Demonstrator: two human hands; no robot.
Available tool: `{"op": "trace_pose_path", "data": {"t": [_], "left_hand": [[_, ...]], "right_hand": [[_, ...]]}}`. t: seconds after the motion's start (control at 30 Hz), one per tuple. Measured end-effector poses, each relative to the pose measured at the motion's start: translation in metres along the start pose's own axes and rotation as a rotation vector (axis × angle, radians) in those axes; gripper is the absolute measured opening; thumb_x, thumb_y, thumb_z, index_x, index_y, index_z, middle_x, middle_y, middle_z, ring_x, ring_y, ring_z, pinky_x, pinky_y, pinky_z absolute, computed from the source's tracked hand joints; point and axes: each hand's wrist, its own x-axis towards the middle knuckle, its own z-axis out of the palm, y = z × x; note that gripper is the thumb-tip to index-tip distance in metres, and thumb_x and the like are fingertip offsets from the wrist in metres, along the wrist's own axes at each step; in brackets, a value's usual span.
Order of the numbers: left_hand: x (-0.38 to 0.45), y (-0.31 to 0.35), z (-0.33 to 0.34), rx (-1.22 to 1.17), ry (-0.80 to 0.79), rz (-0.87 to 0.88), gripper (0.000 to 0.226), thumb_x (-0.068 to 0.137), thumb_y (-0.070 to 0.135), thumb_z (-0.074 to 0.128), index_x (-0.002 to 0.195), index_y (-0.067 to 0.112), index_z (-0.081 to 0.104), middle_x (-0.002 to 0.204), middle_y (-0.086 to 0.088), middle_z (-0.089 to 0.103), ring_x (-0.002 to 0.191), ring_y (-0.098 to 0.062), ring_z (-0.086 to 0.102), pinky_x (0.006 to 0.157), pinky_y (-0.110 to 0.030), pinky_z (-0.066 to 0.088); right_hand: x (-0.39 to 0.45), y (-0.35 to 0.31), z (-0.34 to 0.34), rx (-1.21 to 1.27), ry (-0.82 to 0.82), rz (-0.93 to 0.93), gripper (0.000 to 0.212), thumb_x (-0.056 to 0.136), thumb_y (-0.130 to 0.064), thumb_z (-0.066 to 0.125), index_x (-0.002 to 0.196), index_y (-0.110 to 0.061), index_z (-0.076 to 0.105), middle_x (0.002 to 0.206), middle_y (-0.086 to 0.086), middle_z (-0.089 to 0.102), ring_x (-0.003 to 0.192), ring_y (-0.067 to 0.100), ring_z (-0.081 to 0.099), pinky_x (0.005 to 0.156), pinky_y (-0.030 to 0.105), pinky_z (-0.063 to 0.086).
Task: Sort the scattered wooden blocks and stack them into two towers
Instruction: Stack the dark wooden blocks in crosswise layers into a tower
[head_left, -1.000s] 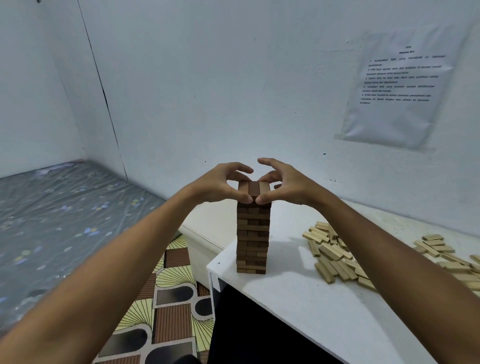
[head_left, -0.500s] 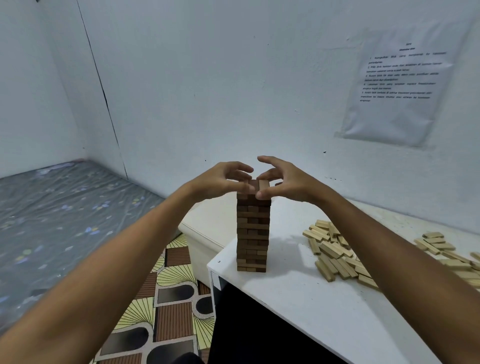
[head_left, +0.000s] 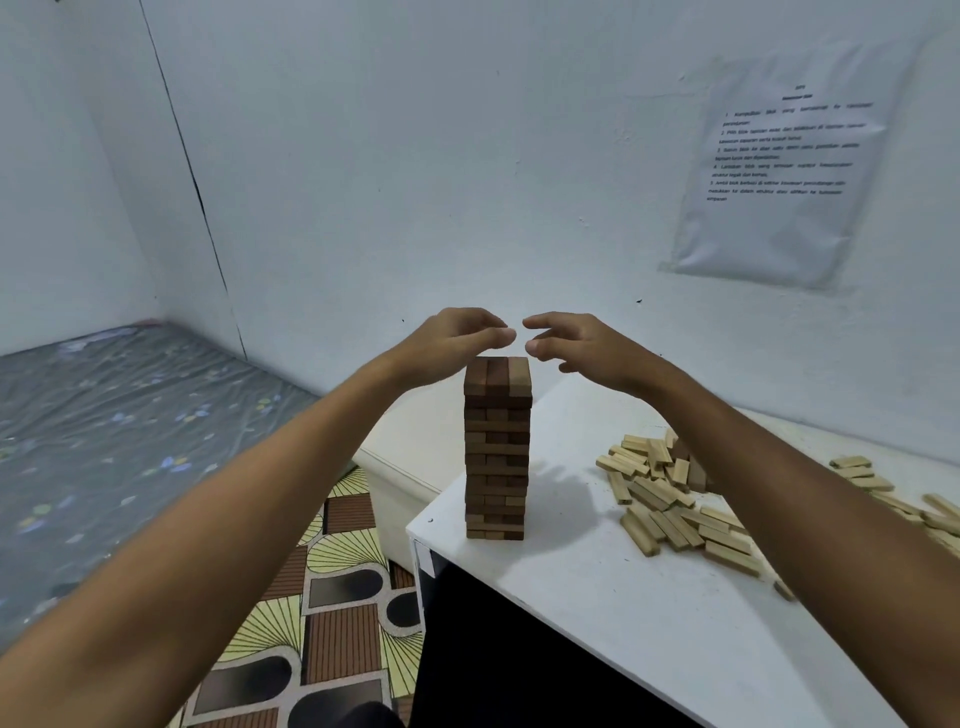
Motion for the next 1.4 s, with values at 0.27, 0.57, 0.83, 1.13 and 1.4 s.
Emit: {"op": "trace_pose_path", "data": {"t": [0.27, 0.57, 0.83, 1.13, 1.4], "left_hand": [[0.033, 0.066, 0.022, 0.253, -0.077, 0.177, 0.052, 0.087, 0.045, 0.067, 0.129, 0.017, 0.056, 0.13, -0.002, 0.059, 0.121, -0.014, 0.053, 0.095, -0.025, 0.041], [0.051, 0.116, 0.126, 0.157, -0.167, 0.27, 0.044, 0.088, 0.035, 0.066, 0.126, 0.015, 0.058, 0.124, -0.006, 0.062, 0.111, -0.02, 0.058, 0.093, -0.033, 0.048], [0.025, 0.041, 0.237, 0.122, -0.223, 0.029, 0.048, 0.085, 0.031, 0.064, 0.13, 0.016, 0.057, 0.128, -0.001, 0.059, 0.118, -0.019, 0.053, 0.099, -0.034, 0.043], [0.054, -0.001, 0.293, 0.448, -0.29, 0.045, 0.06, 0.099, 0.05, 0.037, 0.153, 0.03, 0.02, 0.164, -0.004, -0.001, 0.149, -0.029, -0.014, 0.117, -0.06, -0.005], [0.089, -0.002, 0.304, 0.449, 0.014, 0.051, 0.031, 0.095, 0.034, 0.046, 0.118, 0.019, 0.061, 0.149, 0.001, 0.041, 0.146, -0.023, 0.017, 0.117, -0.054, 0.003]], "right_hand": [[-0.037, 0.011, -0.052, -0.102, 0.09, 0.055, 0.048, 0.095, -0.038, 0.056, 0.138, -0.018, 0.048, 0.117, -0.002, 0.064, 0.104, 0.005, 0.059, 0.094, 0.03, 0.046], [-0.111, 0.062, -0.096, -0.192, 0.231, 0.256, 0.039, 0.095, -0.023, 0.058, 0.133, -0.017, 0.054, 0.116, 0.002, 0.064, 0.103, 0.014, 0.061, 0.08, 0.026, 0.046], [-0.196, 0.149, -0.033, -0.437, 0.012, 0.557, 0.06, 0.096, -0.047, 0.051, 0.15, -0.033, 0.029, 0.156, 0.002, 0.029, 0.14, 0.021, 0.031, 0.11, 0.039, 0.029], [-0.211, 0.217, -0.013, -0.75, -0.055, 0.546, 0.072, 0.086, -0.068, 0.0, 0.152, -0.04, -0.002, 0.163, -0.004, -0.011, 0.148, 0.02, -0.019, 0.117, 0.05, -0.013], [-0.152, 0.237, -0.052, -0.477, 0.199, 0.424, 0.051, 0.098, -0.035, 0.048, 0.147, -0.028, 0.036, 0.158, -0.003, 0.024, 0.147, 0.017, 0.017, 0.118, 0.04, 0.017]]}}
